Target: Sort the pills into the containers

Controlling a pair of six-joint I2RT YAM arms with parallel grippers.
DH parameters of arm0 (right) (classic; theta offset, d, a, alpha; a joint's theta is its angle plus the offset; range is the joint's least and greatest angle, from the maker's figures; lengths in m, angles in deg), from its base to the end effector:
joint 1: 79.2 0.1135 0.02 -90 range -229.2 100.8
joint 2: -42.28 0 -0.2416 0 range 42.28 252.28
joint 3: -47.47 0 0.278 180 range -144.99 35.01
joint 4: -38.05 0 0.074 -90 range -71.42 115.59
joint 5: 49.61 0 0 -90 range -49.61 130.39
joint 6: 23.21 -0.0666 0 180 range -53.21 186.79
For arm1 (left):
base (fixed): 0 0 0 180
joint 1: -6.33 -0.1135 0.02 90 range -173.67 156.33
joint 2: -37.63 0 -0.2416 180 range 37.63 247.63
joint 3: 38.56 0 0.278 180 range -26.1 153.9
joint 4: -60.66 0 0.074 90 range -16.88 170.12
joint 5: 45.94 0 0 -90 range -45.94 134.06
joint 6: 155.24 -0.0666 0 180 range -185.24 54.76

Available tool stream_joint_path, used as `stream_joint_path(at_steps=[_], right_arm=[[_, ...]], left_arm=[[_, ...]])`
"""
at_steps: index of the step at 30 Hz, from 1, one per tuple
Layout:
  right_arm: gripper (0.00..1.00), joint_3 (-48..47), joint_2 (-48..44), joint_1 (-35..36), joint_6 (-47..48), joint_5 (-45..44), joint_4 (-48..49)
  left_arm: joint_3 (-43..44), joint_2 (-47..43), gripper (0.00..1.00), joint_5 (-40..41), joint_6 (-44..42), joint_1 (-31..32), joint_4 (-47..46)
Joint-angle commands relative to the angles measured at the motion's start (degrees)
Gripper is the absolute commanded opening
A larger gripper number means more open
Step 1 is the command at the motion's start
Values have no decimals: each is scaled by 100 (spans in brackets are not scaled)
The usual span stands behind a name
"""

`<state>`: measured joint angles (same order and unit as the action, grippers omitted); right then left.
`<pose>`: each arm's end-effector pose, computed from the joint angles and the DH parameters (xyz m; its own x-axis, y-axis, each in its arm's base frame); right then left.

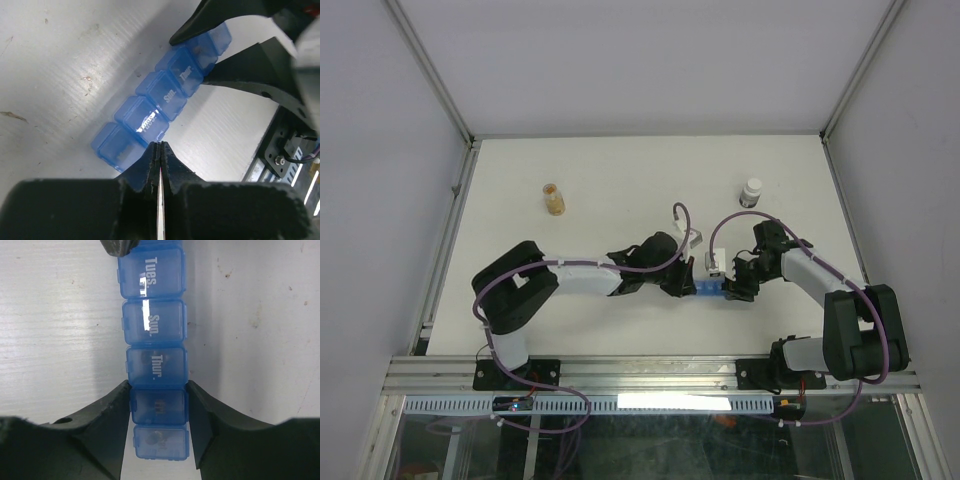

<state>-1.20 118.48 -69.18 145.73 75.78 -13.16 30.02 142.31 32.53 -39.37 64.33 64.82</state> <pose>0.2237 0.0787 0.0938 0.0632 -0.8013 -0.5949 -0.9964 -0.0172 -0.0827 0.2071 -0.3565 0.0934 -0.7060 0.3230 -0.6303 0.6710 0.5899 -0.4492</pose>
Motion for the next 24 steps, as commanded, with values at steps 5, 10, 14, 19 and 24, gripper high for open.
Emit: stream_joint_path(at_steps=[5,10,14,19,24], right_arm=[[54,-153,18,45,-255,65,89],[62,-274,-100,40,-806,160,276],[67,-348,-306,-56,-1198,407,332],[70,-400,-557,-249,-1314,749,251],[70,-548,-854,-480,-1291,1268,-64]], left_arm=[[-155,-1024,7,-234,-220,-78,-417],[-646,-1401,13,-186,-231,-196,-820],[-1219,-1838,21,43,-291,-324,-1249],[-1907,-2677,45,223,-451,-540,-1804],[-2563,-3325,79,-244,-715,-817,-2674]])
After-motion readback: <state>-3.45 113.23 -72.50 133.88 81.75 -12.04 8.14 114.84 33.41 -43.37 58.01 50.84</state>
